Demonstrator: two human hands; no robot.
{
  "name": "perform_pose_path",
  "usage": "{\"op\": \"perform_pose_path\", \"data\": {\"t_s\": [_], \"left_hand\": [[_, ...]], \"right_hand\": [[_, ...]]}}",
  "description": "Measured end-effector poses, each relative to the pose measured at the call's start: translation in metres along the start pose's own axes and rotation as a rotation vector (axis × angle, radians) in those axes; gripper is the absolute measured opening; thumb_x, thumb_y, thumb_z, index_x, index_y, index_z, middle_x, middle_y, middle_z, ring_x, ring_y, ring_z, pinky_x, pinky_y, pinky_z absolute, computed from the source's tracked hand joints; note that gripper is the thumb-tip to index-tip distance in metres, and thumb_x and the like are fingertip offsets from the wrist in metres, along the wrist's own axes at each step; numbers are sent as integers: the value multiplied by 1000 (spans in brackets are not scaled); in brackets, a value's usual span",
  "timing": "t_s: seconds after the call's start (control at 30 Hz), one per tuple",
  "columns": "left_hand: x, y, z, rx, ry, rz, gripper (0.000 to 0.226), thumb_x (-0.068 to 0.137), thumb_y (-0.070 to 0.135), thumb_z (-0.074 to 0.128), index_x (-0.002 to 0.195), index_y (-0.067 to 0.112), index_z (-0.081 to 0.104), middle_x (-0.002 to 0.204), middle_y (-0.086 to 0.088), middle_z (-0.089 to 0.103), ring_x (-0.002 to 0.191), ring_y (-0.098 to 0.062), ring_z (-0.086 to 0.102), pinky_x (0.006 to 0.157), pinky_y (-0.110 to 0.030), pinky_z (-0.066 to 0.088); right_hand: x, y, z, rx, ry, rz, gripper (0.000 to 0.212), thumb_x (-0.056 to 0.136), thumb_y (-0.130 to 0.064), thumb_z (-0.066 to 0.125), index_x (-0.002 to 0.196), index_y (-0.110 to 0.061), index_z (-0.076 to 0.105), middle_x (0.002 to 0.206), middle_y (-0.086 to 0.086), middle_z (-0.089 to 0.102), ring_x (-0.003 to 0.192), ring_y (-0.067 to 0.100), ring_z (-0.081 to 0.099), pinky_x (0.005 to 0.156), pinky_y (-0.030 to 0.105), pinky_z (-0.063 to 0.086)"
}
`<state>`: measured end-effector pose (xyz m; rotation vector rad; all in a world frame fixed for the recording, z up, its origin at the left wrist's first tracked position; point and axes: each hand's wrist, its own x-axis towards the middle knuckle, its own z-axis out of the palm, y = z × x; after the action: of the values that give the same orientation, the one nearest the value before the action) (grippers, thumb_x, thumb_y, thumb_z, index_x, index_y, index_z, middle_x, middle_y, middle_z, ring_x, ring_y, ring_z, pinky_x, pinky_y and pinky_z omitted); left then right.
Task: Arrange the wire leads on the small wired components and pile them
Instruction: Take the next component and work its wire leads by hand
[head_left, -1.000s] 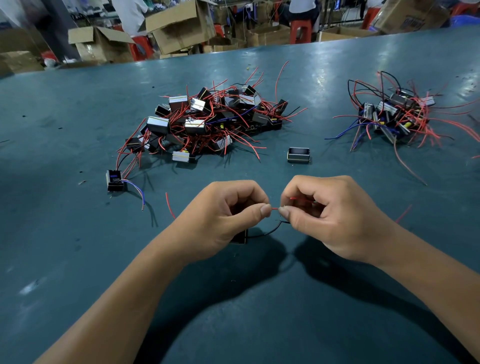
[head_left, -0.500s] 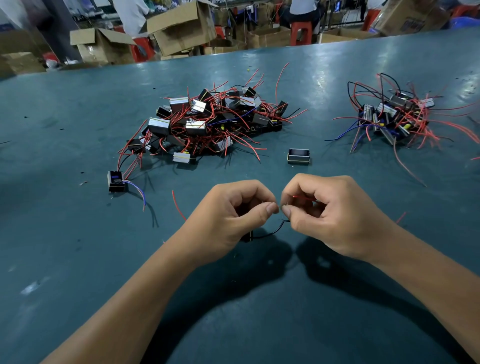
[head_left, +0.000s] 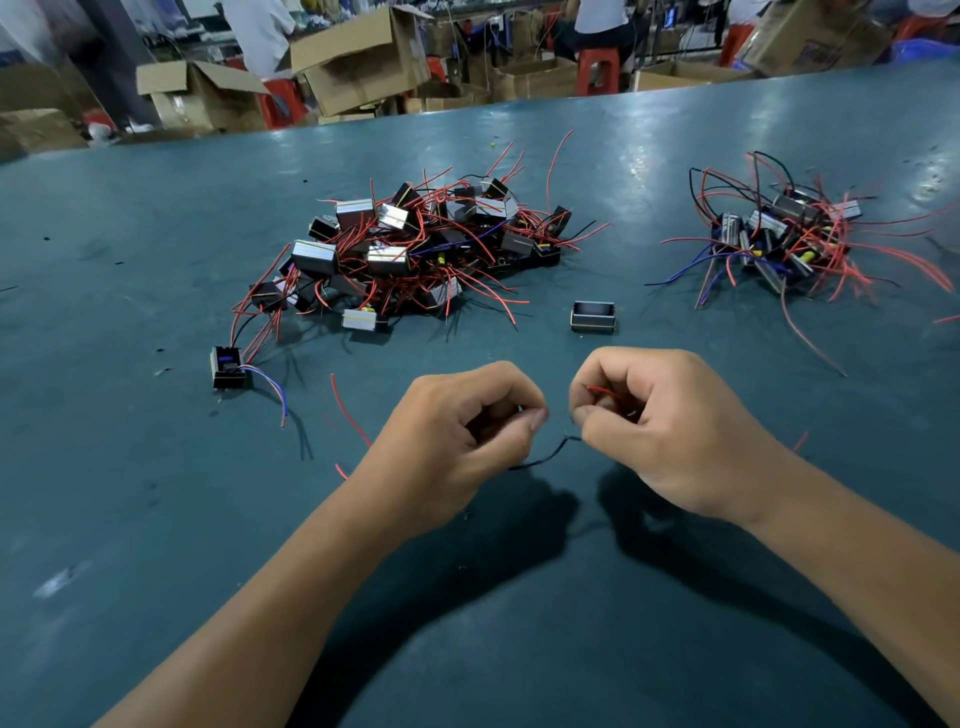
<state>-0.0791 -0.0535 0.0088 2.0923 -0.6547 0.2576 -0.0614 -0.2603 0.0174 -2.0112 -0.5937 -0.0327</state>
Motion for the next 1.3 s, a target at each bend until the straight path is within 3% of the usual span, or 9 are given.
{"op": "perform_pose_path", "data": {"t_s": [0.1, 0.23, 0.37, 0.57, 0.77, 0.97, 1.07, 1.13, 1.3], "left_hand": [[1, -5, -6, -108, 103, -42, 8, 92, 26, 63, 87, 21, 65, 62, 1, 51, 52, -13, 42, 49, -22, 37], [2, -7, -3, -219, 51, -104, 14, 92, 33, 62, 88, 21, 65, 61, 9, 49, 53, -7, 42, 49, -20, 39], [2, -7, -2, -251, -11, -118, 12, 94, 32, 61, 89, 21, 65, 64, 8, 50, 56, -8, 42, 53, -15, 40], [2, -7, 0, -312, -53, -127, 10, 97, 25, 62, 90, 21, 67, 64, 13, 49, 56, -8, 39, 52, -15, 38], [1, -9, 2, -256, -63, -103, 7, 97, 23, 64, 91, 21, 67, 69, 11, 56, 58, -1, 45, 55, -12, 39], [0, -7, 4, -124, -54, -52, 5, 96, 22, 64, 92, 23, 65, 67, 4, 58, 57, -7, 49, 56, -19, 42], [1, -6, 6, 98, 5, 32, 3, 94, 22, 64, 92, 22, 66, 65, 16, 54, 59, -11, 50, 58, -31, 46], [2, -5, 7, 146, 32, 50, 3, 93, 20, 63, 92, 19, 66, 66, 20, 52, 61, -10, 51, 59, -36, 48], [1, -4, 4, 117, 51, 24, 7, 96, 25, 59, 92, 19, 61, 68, 6, 57, 60, -20, 53, 59, -39, 46]], "right_hand": [[3, 3, -6, 116, 62, 26, 6, 75, -20, 62, 70, -18, 64, 60, -9, 56, 57, 7, 46, 54, 20, 38], [2, 7, -2, 160, -17, 14, 12, 87, -11, 71, 81, -21, 68, 66, -6, 59, 62, 8, 49, 59, 19, 41], [2, 6, -2, 166, -22, -4, 4, 84, -25, 69, 88, -24, 69, 64, -8, 56, 61, 5, 47, 59, 16, 39], [-2, 2, 2, 76, -13, -79, 5, 86, -28, 66, 85, -25, 69, 64, 1, 60, 57, 4, 45, 54, 18, 37], [-2, -2, 3, 78, 22, -47, 8, 83, -29, 65, 77, -23, 66, 64, 5, 60, 58, 18, 48, 54, 29, 39], [-2, -4, 3, 69, 3, 19, 12, 81, -29, 66, 73, -21, 64, 61, 4, 57, 56, 14, 44, 54, 25, 36], [-1, -2, 2, 100, -36, 78, 15, 88, -18, 68, 73, -17, 65, 58, -8, 49, 54, 7, 38, 52, 20, 32], [0, -1, 3, 143, -44, 118, 14, 89, -16, 66, 74, -14, 66, 58, -7, 49, 54, 7, 37, 51, 17, 31], [1, 0, 5, 200, -77, 150, 13, 88, -15, 67, 74, -15, 67, 57, -12, 50, 54, 5, 38, 51, 12, 32]]}}
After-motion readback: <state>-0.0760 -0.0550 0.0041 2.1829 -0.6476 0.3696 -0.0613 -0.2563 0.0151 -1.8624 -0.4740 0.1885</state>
